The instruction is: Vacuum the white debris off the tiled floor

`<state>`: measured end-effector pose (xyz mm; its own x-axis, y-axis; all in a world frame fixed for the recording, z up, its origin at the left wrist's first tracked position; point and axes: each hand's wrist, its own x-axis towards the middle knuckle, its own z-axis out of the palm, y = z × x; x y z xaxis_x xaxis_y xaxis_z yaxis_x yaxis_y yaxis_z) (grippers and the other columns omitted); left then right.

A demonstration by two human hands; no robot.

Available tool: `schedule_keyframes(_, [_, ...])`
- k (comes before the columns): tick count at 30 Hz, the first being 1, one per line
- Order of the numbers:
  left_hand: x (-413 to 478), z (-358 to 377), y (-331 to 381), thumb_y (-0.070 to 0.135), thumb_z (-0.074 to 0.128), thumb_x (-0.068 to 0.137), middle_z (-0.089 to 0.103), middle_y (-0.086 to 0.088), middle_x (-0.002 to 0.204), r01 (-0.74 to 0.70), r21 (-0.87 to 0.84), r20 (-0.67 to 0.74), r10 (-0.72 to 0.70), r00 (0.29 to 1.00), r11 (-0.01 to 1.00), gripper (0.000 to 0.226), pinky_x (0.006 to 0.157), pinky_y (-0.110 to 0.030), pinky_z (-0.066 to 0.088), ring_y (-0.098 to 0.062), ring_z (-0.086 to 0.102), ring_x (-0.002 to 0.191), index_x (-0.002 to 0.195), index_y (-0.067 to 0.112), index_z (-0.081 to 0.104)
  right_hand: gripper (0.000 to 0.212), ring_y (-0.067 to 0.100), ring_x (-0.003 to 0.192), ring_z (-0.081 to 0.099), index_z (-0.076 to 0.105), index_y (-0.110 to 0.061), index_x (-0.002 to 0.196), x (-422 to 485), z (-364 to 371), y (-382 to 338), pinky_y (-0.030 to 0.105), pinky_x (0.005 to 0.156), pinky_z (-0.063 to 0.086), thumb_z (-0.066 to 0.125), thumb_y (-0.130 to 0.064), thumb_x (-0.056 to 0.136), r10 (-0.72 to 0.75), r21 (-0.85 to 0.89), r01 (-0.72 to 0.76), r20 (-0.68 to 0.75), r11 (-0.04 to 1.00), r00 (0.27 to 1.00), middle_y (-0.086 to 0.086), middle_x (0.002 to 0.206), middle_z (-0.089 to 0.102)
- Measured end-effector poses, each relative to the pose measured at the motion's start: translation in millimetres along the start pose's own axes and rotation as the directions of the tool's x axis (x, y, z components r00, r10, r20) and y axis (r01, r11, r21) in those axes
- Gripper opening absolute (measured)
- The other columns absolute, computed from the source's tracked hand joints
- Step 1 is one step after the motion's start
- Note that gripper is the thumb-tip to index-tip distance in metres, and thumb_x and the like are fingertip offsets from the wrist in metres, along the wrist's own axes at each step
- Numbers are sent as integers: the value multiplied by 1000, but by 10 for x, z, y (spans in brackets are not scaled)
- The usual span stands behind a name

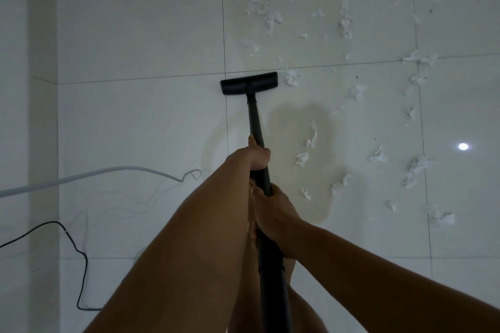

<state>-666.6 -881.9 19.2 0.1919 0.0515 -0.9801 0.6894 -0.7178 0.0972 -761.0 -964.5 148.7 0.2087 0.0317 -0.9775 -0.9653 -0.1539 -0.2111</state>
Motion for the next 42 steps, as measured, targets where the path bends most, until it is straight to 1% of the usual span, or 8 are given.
schedule_keyframes(7, [48, -260, 7, 46, 33, 105, 32, -16, 164, -18, 51, 0, 18, 1000, 999, 78, 115, -54, 41, -40, 47, 140, 158, 36, -24, 27, 21, 44, 54, 49, -30, 128, 57, 223, -185, 24, 41, 49, 43, -38, 103, 11, 87, -9, -28, 996, 1000, 15, 81, 59])
schedule_keyframes(12, [58, -368, 38, 41, 32, 108, 37, -20, 161, -48, 15, 10, 48, 999, 999, 75, 113, -53, 45, -40, 54, 133, 159, 35, -24, 22, 16, 40, 52, 48, -35, 125, 129, 296, -261, 21, 40, 47, 43, -39, 104, -12, 88, 18, -71, 996, 997, 12, 80, 61])
schedule_keyframes(17, [112, -541, 70, 39, 29, 110, 46, -22, 153, -77, 38, 10, 77, 997, 996, 73, 109, -51, 49, -39, 61, 123, 158, 34, -26, 19, 15, 42, 52, 51, -32, 121, 205, 420, -396, 19, 38, 46, 44, -37, 104, -41, 92, 51, -107, 994, 993, 11, 80, 59])
schedule_keyframes(23, [76, -883, 198, 38, 29, 110, 52, -22, 147, -79, 68, 8, 79, 997, 995, 73, 94, -46, 59, -37, 65, 113, 158, 33, -25, 15, 17, 42, 51, 51, -24, 113, 239, 560, -686, 26, 43, 50, 47, -34, 103, -32, 189, 41, -53, 981, 998, 13, 76, 54])
schedule_keyframes(27, [73, -1053, 355, 37, 29, 111, 54, -23, 143, -85, 63, 18, 84, 996, 994, 73, 86, -42, 59, -34, 66, 104, 159, 32, -26, 16, 16, 43, 51, 55, -21, 107, 314, 548, -895, 26, 44, 49, 47, -34, 103, -59, 158, 71, -82, 985, 995, 11, 76, 55])
schedule_keyframes(32, [99, -1188, 522, 35, 30, 110, 53, -24, 144, -95, 87, 25, 93, 995, 992, 74, 97, -47, 58, -37, 66, 112, 159, 30, -26, 11, 19, 44, 53, 53, -24, 102, 358, 487, -1079, 27, 45, 51, 48, -33, 104, -61, 166, 79, -111, 983, 992, 10, 70, 57])
schedule_keyframes(36, [140, -1255, 623, 35, 30, 111, 51, -25, 146, -98, 84, 13, 97, 995, 992, 74, 98, -48, 57, -38, 66, 112, 159, 30, -26, 8, 20, 45, 51, 45, -29, 98, 424, 447, -1195, 27, 43, 49, 46, -30, 105, -101, 147, 116, -103, 982, 989, 14, 74, 56])
schedule_keyframes(42, [221, -1308, 743, 35, 29, 111, 54, -24, 143, -116, 68, -4, 117, 993, 991, 72, 84, -41, 59, -31, 64, 97, 160, 30, -24, 8, 20, 49, 54, 46, -27, 98, 531, 380, -1283, 31, 50, 54, 47, -30, 105, -139, 102, 151, -120, 983, 983, 12, 74, 58])
